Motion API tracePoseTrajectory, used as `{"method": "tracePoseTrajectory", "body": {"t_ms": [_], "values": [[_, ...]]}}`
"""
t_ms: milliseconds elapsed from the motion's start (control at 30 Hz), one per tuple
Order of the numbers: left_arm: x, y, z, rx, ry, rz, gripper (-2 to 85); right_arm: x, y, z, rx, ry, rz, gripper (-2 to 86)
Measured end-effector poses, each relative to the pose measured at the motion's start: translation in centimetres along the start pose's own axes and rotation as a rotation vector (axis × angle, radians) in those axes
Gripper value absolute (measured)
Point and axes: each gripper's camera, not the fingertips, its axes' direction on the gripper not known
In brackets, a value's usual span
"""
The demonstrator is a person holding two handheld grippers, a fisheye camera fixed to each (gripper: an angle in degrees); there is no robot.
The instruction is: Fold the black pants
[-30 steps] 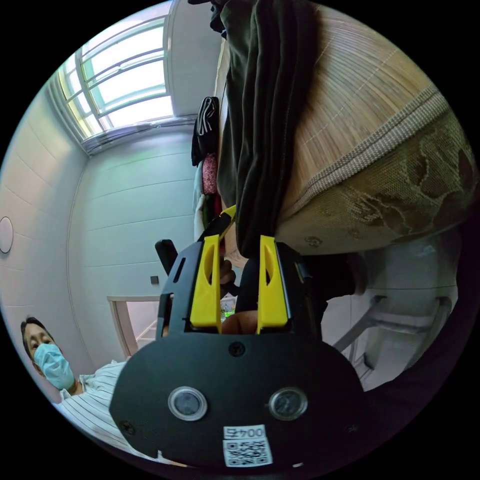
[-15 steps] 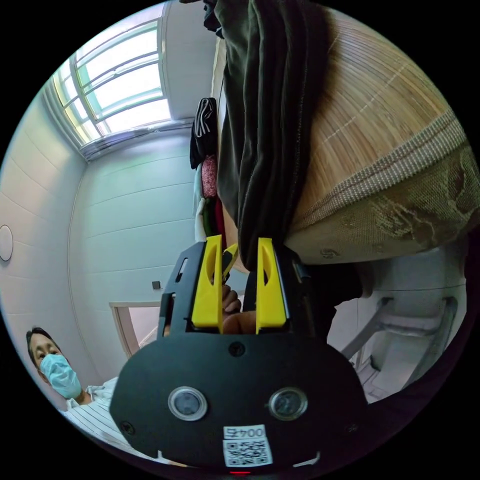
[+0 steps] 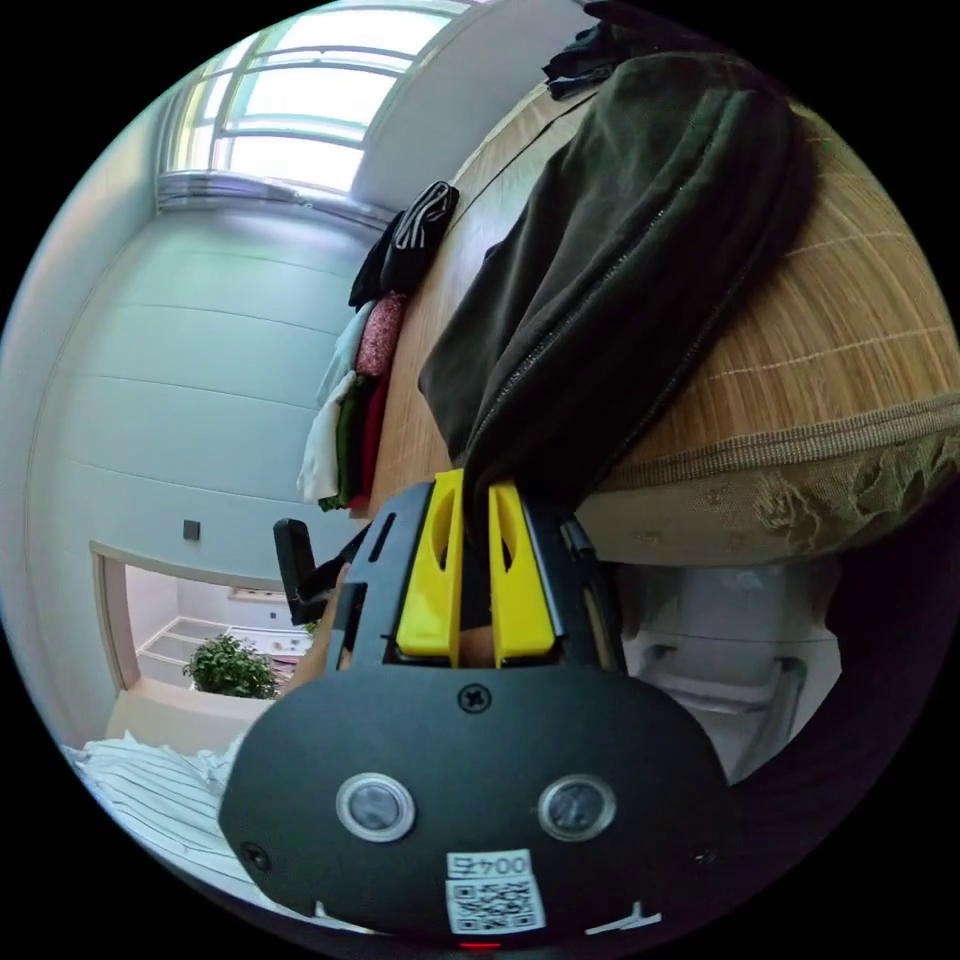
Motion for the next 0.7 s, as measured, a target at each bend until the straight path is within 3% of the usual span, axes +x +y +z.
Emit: {"method": "tracePoseTrajectory", "body": {"t_ms": [233,300,533,700], "values": [[1.1,0.3,-1.3,0.019,-0.004,-0.01,0.2,-6.4,1.9,0.8,0.032,0.127,-0.349,4.6],[1.3,0.4,-1.5,0.02,-0.001,-0.02,0.3,-4.3,2.2,2.7,-0.065,0.146,-0.276,4.9],[2.8,0.5,-2.9,0.043,0.027,0.004,0.8,-1.4,3.4,3.9,-0.143,0.097,-0.196,8.0],[6.7,-1.7,-5.5,0.192,-0.124,0.335,3.0,0.7,3.2,3.7,-0.12,-0.052,-0.087,10.8]]}}
